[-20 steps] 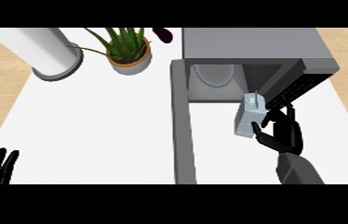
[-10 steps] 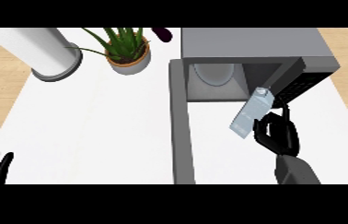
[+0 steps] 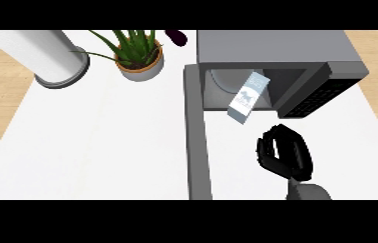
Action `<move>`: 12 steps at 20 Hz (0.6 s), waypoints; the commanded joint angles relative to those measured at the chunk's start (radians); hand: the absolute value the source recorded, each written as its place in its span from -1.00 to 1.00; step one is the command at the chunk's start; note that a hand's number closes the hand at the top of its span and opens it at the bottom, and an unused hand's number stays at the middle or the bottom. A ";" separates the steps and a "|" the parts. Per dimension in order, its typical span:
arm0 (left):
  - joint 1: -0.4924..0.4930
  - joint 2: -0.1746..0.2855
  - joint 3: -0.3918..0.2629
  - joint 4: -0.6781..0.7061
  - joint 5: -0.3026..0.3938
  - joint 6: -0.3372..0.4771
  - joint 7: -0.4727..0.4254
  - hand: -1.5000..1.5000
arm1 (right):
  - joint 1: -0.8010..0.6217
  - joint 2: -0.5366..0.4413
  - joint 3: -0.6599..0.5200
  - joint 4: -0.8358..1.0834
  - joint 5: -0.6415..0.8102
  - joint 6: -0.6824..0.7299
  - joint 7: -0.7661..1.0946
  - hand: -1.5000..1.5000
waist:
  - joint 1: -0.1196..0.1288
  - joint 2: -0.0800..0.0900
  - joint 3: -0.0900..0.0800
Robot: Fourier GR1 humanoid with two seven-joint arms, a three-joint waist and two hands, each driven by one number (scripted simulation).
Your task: Pick up the milk, place it into the microwave and close the microwave
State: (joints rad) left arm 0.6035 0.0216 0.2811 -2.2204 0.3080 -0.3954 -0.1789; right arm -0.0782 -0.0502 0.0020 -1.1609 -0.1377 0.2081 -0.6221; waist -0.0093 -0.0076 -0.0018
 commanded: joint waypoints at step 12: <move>-0.020 0.014 0.128 0.118 0.084 -0.107 -0.035 -1.00 | 0.170 0.050 0.334 -0.582 0.001 -0.397 0.390 1.00 | 0.014 0.005 0.001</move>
State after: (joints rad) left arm 0.5650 0.0288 0.3655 -2.1302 0.3509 -0.4627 -0.2016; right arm 0.0918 -0.0034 0.2578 -1.6453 -0.1566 -0.0757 -0.2993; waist 0.0013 -0.0024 -0.0005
